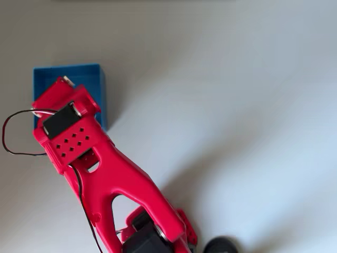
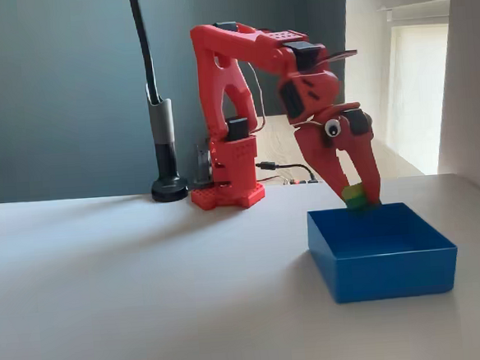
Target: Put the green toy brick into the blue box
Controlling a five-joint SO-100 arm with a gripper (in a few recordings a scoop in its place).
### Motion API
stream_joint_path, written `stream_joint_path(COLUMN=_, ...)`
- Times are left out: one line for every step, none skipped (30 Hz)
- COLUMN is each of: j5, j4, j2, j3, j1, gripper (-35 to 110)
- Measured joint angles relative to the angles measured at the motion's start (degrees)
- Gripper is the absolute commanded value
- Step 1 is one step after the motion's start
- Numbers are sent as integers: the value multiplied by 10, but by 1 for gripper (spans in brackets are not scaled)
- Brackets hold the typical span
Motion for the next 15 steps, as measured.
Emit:
stream_joint_path(j5=0, j4=0, j2=0, j3=0, j1=0, gripper=21)
stream_joint_path(j5=0, j4=0, j2=0, j3=0, j1=0, gripper=22)
stream_joint_path(j5=4, j4=0, j2=0, j3=0, j1=0, gripper=23)
stream_joint_path(j5=7, j4=0, j2=0, j3=0, j1=0, gripper=23)
stream_joint_path(j5=10, j4=0, j2=0, j3=0, j1=0, gripper=23)
stream_joint_path(j5=11, j4=0, j2=0, j3=0, j1=0, gripper=24)
stream_joint_path(j5=11, j4=0, j2=0, j3=0, j1=0, gripper=23)
stream_joint_path(j5=11, j4=0, j2=0, j3=0, j1=0, gripper=21)
stream_joint_path(j5=11, j4=0, j2=0, j3=0, j1=0, gripper=19)
stream_joint_path(j5=11, j4=0, j2=0, j3=0, j1=0, gripper=15)
stream_joint_path(j5=14, j4=2, j2=0, j3=-1, j1=0, gripper=12)
stream_joint_path(j5=18, j4=6, j2=0, j3=-7, j1=1, gripper=9)
stream_joint_path(j5=23, j4=13, j2=0, j3=-15, j1=2, gripper=6)
stream_joint_path(j5=31, j4=21, j2=0, j3=-25, j1=4, gripper=3)
stream_joint_path(j5=35, j4=26, j2=0, j3=-32, j1=5, gripper=1)
